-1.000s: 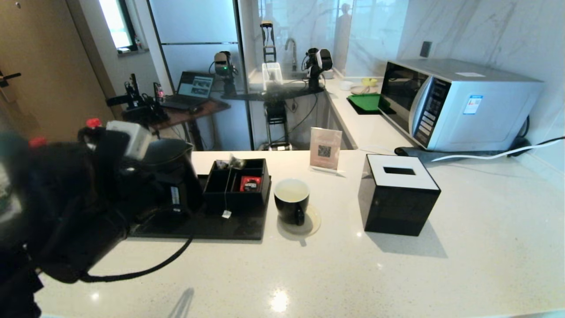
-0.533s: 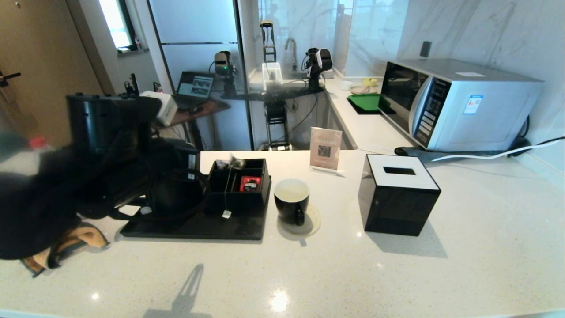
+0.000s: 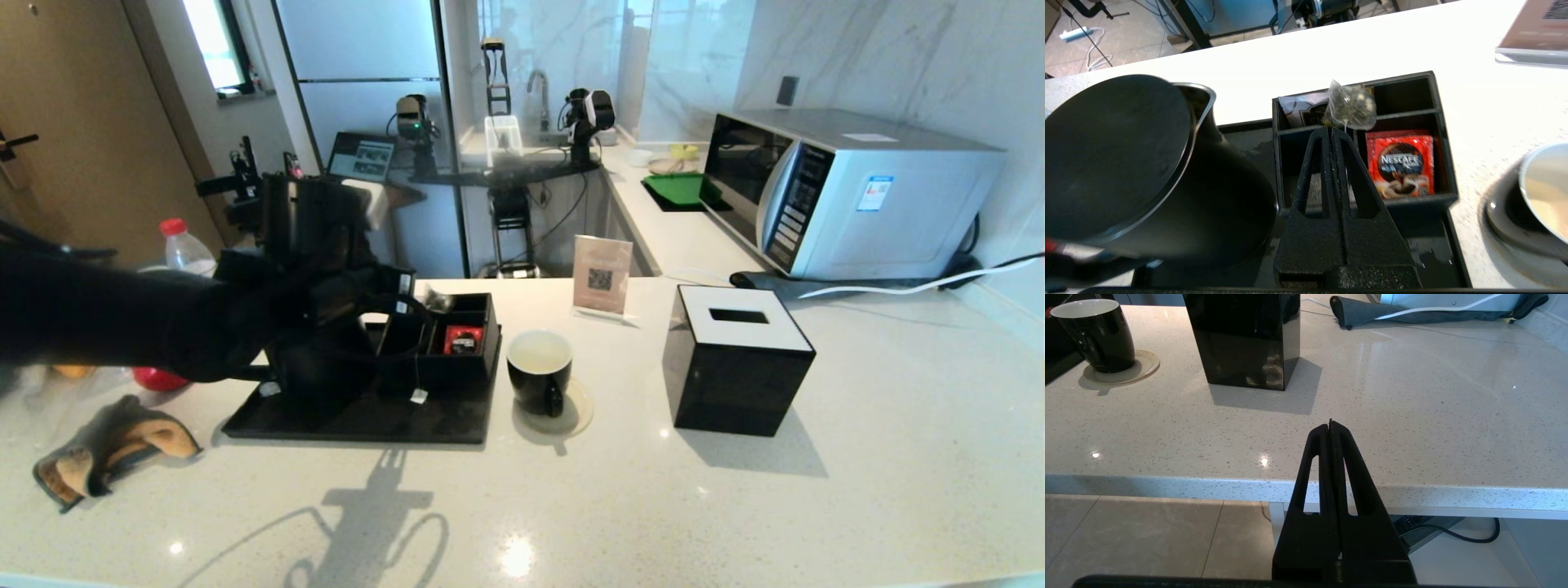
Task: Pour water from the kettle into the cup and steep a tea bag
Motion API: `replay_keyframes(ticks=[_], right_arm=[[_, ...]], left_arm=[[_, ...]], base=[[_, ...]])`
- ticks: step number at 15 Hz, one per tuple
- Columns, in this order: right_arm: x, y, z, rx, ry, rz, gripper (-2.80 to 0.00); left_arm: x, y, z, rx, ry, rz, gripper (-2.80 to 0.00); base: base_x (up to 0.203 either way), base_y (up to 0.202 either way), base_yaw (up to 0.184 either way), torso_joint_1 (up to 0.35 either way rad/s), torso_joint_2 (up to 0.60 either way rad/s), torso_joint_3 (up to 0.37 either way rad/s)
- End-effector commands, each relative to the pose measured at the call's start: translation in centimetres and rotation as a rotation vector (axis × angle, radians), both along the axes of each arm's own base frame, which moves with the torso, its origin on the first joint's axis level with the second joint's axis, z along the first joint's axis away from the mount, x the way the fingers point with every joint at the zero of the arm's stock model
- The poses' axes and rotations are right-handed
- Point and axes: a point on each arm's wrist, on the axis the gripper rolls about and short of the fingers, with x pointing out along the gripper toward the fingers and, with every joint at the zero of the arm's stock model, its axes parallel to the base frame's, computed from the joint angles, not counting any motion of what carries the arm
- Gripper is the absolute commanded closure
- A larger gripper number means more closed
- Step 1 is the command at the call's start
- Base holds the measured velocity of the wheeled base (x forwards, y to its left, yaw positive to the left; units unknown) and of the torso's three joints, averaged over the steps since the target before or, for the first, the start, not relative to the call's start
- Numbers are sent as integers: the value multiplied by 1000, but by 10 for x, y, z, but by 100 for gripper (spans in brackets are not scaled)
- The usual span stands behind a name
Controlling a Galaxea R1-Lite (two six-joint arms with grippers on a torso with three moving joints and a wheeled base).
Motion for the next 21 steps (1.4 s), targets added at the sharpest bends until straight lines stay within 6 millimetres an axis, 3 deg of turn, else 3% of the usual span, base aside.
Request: replay_keyframes(ticks=[1, 5, 6, 7, 21], right_arm=[[0, 0, 0, 0, 0, 1, 0], [0, 0, 0, 0, 0, 1, 0], [0, 0, 0, 0, 0, 1, 0], [0, 0, 0, 0, 0, 1, 0], [0, 0, 0, 0, 0, 1, 0]], left_arm=[[18, -2, -16, 20, 50, 12, 0], [31, -4, -24, 26, 68, 20, 0], [34, -5, -24, 25, 65, 19, -161], [38, -6, -25, 24, 62, 20, -280], [76, -13, -42, 5, 14, 13, -280]], base=[[0, 0, 0, 0, 0, 0], [0, 0, 0, 0, 0, 0], [0, 0, 0, 0, 0, 0], [0, 0, 0, 0, 0, 0], [0, 0, 0, 0, 0, 0]])
